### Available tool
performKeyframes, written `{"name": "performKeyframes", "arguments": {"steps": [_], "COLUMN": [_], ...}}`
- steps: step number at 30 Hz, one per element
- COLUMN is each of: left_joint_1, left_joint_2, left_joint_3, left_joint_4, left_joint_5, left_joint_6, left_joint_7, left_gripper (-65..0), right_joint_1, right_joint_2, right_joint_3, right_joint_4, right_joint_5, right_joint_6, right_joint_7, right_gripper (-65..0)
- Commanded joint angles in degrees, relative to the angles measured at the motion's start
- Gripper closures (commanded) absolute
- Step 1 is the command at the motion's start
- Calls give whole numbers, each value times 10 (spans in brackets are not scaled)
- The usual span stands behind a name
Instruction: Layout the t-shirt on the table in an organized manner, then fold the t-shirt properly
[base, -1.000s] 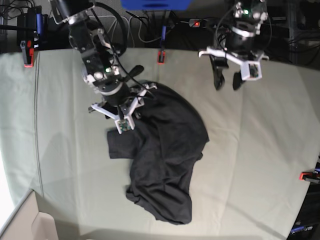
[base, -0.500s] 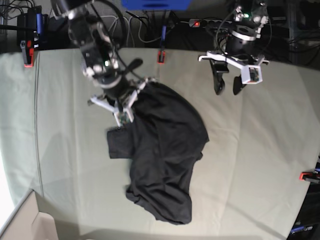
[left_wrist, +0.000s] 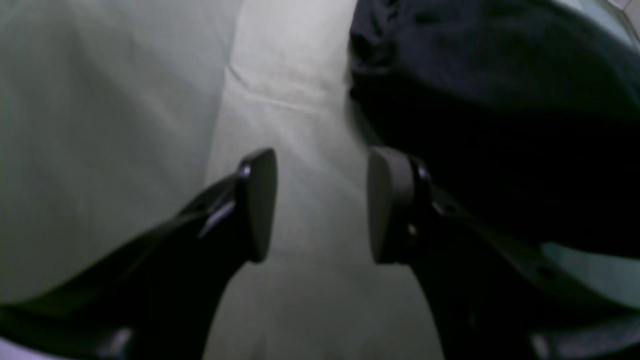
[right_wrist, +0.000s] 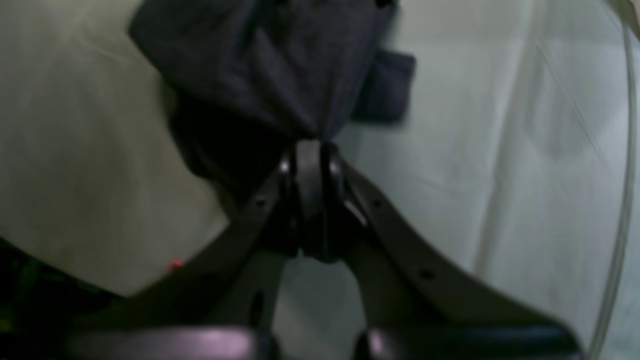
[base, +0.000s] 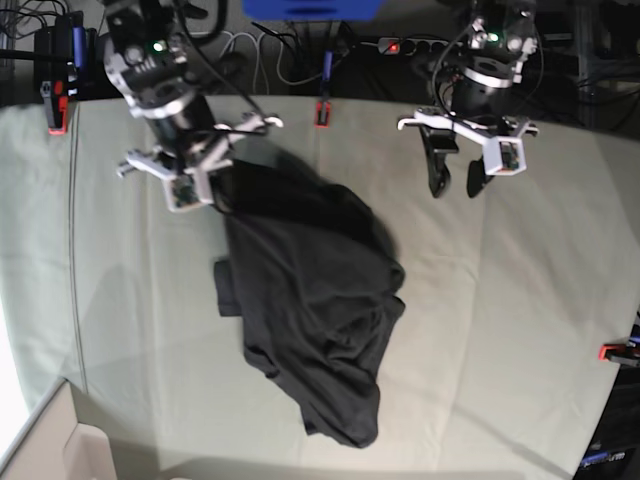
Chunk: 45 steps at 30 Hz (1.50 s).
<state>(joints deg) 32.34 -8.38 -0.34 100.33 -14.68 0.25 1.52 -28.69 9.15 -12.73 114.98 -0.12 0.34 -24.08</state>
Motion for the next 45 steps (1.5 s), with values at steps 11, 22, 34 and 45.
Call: {"name": "performKeyframes", "arguments": {"steps": [11, 22, 34, 45], "left_joint_1": [-50, -181, -319, -304], "left_joint_2": [0, 26, 38, 38], "left_joint_3": [3, 7, 146, 144], "left_joint_4": [-16, -169, -364, -341], "left_joint_5": [-4, -4, -4, -4], "left_joint_6": [-4, -5, 0, 0], "left_joint_7": [-14, -14, -17, -17], "left_gripper": [-290, -462, -504, -506], "right_joint_1": [-71, -61, -61, -59], "right_joint_2": [-44, -43, -43, -32], "right_joint_3": [153, 157, 157, 158], "right_joint_4": [-35, -51, -50, -50], "right_joint_5": [1, 1, 0, 0], "right_joint_6": [-4, -3, -3, -3], "right_joint_7": [57, 56, 55, 55], "right_gripper": [0, 0, 0, 0]}}
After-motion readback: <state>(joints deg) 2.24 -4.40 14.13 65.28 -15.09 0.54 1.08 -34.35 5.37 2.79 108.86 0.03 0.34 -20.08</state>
